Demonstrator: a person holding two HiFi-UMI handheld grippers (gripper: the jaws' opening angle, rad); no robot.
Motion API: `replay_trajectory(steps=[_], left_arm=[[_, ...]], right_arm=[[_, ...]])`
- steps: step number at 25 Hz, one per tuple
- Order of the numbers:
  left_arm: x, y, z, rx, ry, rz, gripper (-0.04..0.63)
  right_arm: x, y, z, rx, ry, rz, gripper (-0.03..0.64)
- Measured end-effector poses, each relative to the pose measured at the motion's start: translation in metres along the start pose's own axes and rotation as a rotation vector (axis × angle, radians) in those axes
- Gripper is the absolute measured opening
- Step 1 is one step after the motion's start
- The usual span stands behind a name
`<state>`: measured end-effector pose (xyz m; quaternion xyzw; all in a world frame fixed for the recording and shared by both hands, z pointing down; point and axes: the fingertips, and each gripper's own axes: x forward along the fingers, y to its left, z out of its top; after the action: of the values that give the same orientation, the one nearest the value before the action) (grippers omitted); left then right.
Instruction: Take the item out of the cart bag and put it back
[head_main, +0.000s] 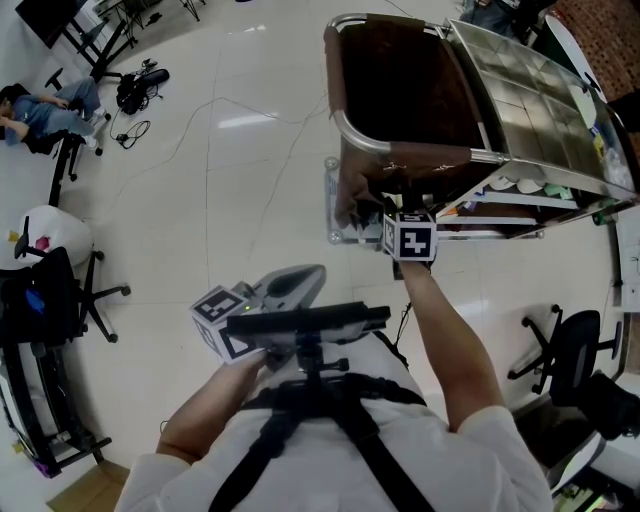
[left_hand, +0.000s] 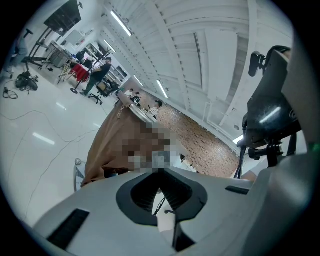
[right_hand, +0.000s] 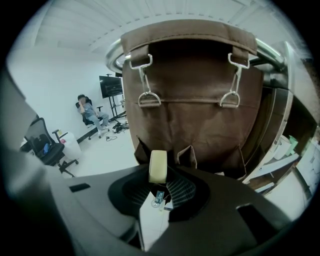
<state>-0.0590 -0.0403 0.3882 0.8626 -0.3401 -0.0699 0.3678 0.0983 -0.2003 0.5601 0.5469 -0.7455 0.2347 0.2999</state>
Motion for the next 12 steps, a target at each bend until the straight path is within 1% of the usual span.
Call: replay_trajectory(steps=[5, 9, 12], left_arm=[[0.001, -0.001, -0.001, -0.005, 0.001, -0.007, 0.003], [0.003, -0.002, 0.002, -0.003, -0.015, -0.011, 0.003], [0.004, -0.004, -0.002, -0.005, 0.009, -0.02, 0.003]], right_arm=[[-0.009, 0.002, 0.007, 0.0, -0.032, 0.008, 0.078], [-0.017, 0.005, 0.012, 0.0, -0.052, 0.027, 0.078], [-0.023, 0.006, 0.015, -0.004, -0.066, 0.033, 0.078]])
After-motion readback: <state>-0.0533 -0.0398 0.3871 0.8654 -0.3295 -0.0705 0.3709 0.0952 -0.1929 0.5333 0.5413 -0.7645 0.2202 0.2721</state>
